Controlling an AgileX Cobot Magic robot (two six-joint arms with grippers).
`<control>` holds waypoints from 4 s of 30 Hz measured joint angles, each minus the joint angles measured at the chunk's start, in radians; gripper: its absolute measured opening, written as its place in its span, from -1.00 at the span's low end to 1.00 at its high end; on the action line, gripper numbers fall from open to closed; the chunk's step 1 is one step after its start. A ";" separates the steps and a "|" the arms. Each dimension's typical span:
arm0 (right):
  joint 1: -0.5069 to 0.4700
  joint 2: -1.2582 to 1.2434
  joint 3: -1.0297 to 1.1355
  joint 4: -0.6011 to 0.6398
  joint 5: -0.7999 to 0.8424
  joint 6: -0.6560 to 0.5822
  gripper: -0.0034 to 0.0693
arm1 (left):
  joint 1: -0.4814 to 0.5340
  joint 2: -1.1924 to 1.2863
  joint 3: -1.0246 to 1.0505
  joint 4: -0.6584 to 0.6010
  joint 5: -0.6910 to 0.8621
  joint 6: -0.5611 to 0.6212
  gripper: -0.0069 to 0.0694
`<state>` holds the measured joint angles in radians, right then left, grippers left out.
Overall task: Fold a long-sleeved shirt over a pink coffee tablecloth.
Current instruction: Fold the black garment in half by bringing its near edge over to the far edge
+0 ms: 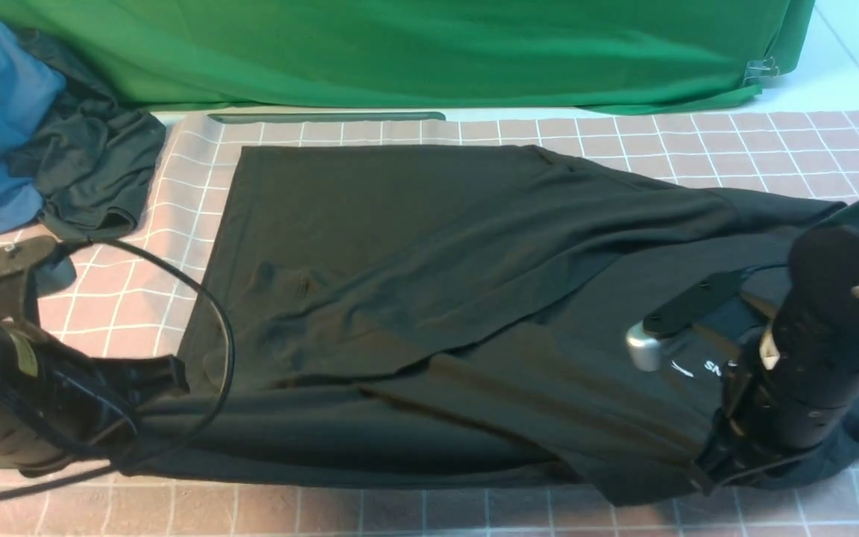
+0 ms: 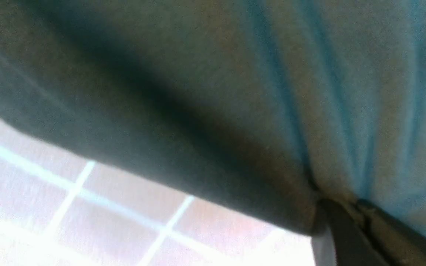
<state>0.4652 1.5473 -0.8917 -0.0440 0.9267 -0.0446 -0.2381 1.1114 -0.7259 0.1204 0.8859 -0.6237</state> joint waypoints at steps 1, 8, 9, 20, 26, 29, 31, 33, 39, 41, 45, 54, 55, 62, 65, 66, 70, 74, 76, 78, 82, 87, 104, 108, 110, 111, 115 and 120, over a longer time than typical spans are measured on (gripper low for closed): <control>0.000 -0.019 0.000 0.000 0.010 -0.012 -0.75 | 0.000 0.000 -0.014 -0.009 -0.001 0.000 -0.69; 0.000 -0.028 -0.081 -0.007 0.044 -0.037 -0.76 | 0.000 0.012 -0.097 -0.021 -0.082 -0.025 -0.69; 0.000 -0.028 -0.102 -0.009 0.045 -0.038 -0.77 | 0.000 0.022 -0.113 -0.021 -0.090 -0.028 -0.69; -0.139 0.093 -0.304 0.056 0.108 -0.108 -0.77 | 0.000 0.203 -0.226 0.054 -0.138 -0.052 -0.69; -0.191 0.194 -0.412 0.077 0.132 -0.144 -0.77 | 0.000 0.320 -0.331 0.059 -0.181 -0.066 -0.69; -0.214 0.233 -0.487 0.079 0.145 -0.154 -0.77 | 0.011 0.385 -0.402 0.056 -0.184 -0.073 -0.69; -0.232 0.267 -0.548 0.080 0.161 -0.160 -0.77 | 0.034 0.433 -0.458 0.047 -0.189 -0.073 -0.69; -0.245 0.303 -0.609 0.083 0.179 -0.162 -0.77 | 0.066 0.481 -0.516 0.034 -0.194 -0.073 -0.69; -0.256 0.452 -0.813 0.097 0.192 -0.167 -0.77 | 0.134 0.631 -0.653 -0.032 -0.200 -0.038 -0.69; -0.256 0.506 -0.870 0.102 0.193 -0.167 -0.77 | 0.139 0.686 -0.690 -0.038 -0.200 -0.017 -0.69; -0.256 0.616 -0.981 0.098 0.179 -0.142 -0.66 | 0.139 0.777 -0.743 -0.050 -0.202 0.002 -0.69; -0.256 0.657 -1.160 0.052 0.247 -0.057 0.15 | 0.139 0.826 -0.790 -0.050 -0.193 0.006 -0.69; -0.254 0.637 -1.161 0.077 0.264 -0.057 0.16 | 0.139 0.826 -0.795 -0.050 -0.191 0.006 -0.69; -0.171 0.564 -0.961 0.225 0.285 -0.150 -0.02 | 0.139 0.826 -0.803 -0.047 -0.126 0.009 -0.69; -0.137 0.572 -0.885 0.230 0.243 -0.154 0.12 | 0.139 0.826 -0.803 -0.047 -0.120 0.009 -0.69; -0.127 0.575 -0.862 0.229 0.205 -0.155 0.23 | 0.139 0.826 -0.803 -0.046 -0.119 0.009 -0.69; -0.114 0.578 -0.822 0.197 0.074 -0.123 0.51 | 0.139 0.826 -0.803 -0.046 -0.119 0.010 -0.69; -0.113 0.579 -0.815 0.117 0.015 -0.045 0.59 | 0.139 0.826 -0.804 -0.046 -0.119 0.013 -0.69; -0.115 0.582 -0.815 0.105 -0.001 -0.033 0.59 | 0.139 0.826 -0.804 -0.046 -0.119 0.013 -0.69; -0.118 0.593 -0.815 0.105 -0.025 -0.029 0.60 | 0.139 0.826 -0.804 -0.046 -0.119 0.013 -0.69; -0.118 0.616 -0.814 0.107 -0.081 -0.030 0.48 | 0.139 0.826 -0.804 -0.046 -0.119 0.013 -0.69; -0.119 0.620 -0.813 0.106 -0.132 -0.069 -0.48 | 0.139 0.826 -0.804 -0.053 -0.120 0.013 -0.69; -0.197 0.605 -0.985 0.097 -0.057 -0.156 -0.69 | 0.139 0.824 -0.922 -0.038 -0.132 0.012 -0.69; -0.203 0.605 -0.986 0.101 -0.126 -0.167 -0.69 | 0.139 0.827 -0.922 -0.025 -0.202 0.002 -0.69; -0.203 0.605 -0.986 0.101 -0.155 -0.168 -0.69 | 0.143 0.834 -0.922 -0.024 -0.240 -0.004 -0.69; -0.203 0.606 -0.986 0.101 -0.174 -0.168 -0.69 | 0.150 0.843 -0.923 -0.024 -0.265 -0.015 -0.69; -0.203 0.624 -0.987 0.104 -0.233 -0.168 -0.69 | 0.187 0.876 -0.924 -0.033 -0.321 -0.049 -0.69; -0.202 0.663 -0.987 0.108 -0.336 -0.168 -0.69 | 0.214 0.925 -0.924 -0.054 -0.406 -0.050 -0.69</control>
<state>0.2635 2.2100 -1.8784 0.0642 0.5910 -0.2124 -0.0237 2.0359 -1.6496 0.0669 0.4801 -0.6739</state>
